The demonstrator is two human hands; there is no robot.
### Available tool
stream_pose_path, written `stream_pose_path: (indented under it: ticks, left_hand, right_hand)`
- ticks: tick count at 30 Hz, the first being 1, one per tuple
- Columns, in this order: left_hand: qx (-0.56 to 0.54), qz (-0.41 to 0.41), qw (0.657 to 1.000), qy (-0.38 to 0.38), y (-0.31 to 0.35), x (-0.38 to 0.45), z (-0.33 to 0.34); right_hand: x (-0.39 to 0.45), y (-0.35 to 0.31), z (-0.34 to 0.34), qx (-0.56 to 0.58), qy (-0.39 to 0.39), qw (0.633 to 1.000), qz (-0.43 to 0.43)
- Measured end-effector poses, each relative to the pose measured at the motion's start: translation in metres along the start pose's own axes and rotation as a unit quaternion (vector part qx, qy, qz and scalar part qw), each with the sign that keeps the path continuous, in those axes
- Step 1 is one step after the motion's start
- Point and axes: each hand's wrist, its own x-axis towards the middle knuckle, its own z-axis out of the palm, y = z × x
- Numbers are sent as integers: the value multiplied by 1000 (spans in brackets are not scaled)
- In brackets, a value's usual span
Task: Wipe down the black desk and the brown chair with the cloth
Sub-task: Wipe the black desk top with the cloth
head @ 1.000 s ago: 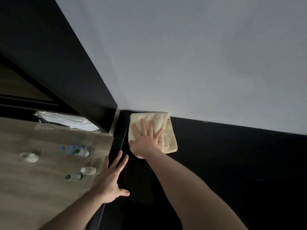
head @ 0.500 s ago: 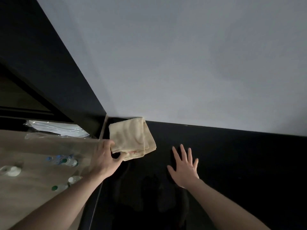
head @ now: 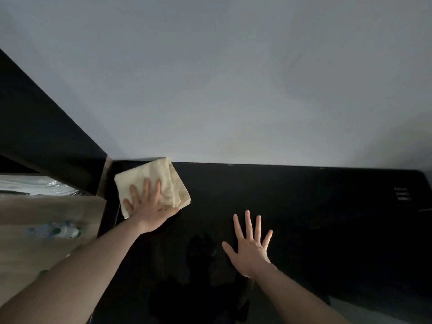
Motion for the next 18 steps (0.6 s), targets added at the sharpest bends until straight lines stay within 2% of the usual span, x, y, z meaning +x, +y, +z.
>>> stream_pose_path:
  ticks: [6,11,15,18]
  left_hand:
    - [-17,-28,999,-15,21,5,3]
    - [-15,-55,998,-11,54,9,12]
    - [-15,-77,997,0,110,9,28]
    - [-17,-81,997,4,168,8,44]
  right_hand:
    - [3,15,-9,-40,-3,997,-64]
    - [-1,68,-22,-30,64,988,-139]
    - [-8,151,-38,-15,115,988,-99]
    - [-10,218,-54,-9,118,992,-40]
